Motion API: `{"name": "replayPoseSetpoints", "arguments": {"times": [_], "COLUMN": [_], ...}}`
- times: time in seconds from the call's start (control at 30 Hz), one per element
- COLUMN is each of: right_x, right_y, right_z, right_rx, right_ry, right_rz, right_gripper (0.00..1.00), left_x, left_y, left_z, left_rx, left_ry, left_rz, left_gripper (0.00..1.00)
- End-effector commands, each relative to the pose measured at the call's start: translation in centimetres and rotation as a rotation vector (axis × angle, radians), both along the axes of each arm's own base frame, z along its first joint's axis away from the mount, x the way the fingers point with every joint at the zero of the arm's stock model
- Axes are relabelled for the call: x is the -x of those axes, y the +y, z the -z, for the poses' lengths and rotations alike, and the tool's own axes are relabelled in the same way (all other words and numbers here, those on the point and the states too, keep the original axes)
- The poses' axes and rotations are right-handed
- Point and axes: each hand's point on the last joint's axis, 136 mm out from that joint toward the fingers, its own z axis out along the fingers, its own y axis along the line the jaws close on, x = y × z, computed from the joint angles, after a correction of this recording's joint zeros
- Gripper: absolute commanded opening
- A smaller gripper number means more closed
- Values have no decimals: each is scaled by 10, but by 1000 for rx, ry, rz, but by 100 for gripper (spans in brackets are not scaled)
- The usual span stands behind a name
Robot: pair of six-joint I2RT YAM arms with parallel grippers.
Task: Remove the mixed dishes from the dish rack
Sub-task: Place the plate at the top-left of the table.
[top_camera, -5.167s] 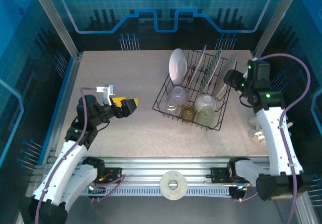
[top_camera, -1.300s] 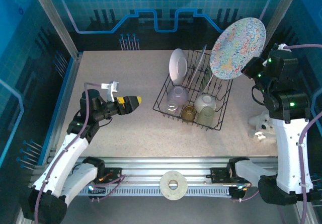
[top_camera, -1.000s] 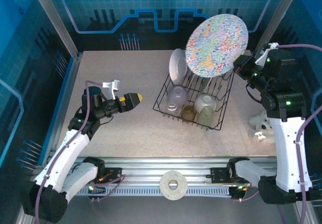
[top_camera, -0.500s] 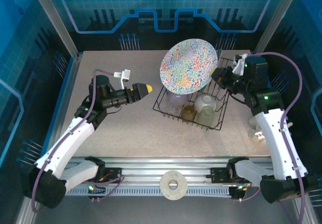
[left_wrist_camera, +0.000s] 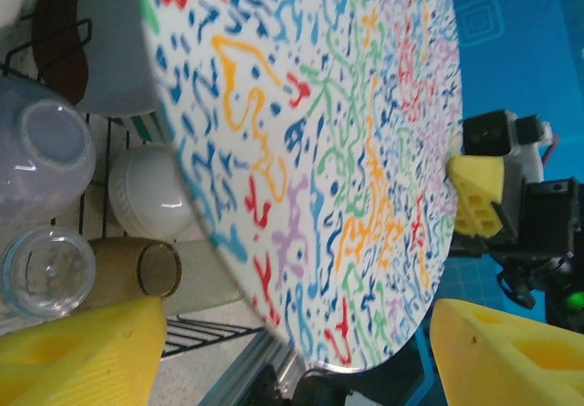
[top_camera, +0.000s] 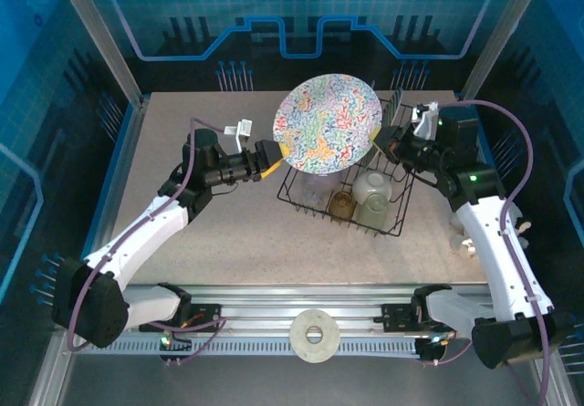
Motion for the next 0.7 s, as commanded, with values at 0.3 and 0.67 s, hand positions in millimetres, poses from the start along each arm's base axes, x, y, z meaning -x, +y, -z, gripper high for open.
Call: {"name": "replayPoseSetpoints", "arguments": {"times": [0.3, 0.67], "right_x": [3, 2], "right_y": [11, 15], "right_z": [-20, -17], "right_rx": [-78, -84], "right_ry": [-65, -58], "right_rz": [-47, -56], "right_gripper": [0, 0], "left_x": [-26, -35], "left_y": [-1, -8], "left_z": [-12, -13], "left_rx": [97, 158], "left_ry": [-6, 7], "left_rz": [-115, -130], "left_gripper": [63, 41]}}
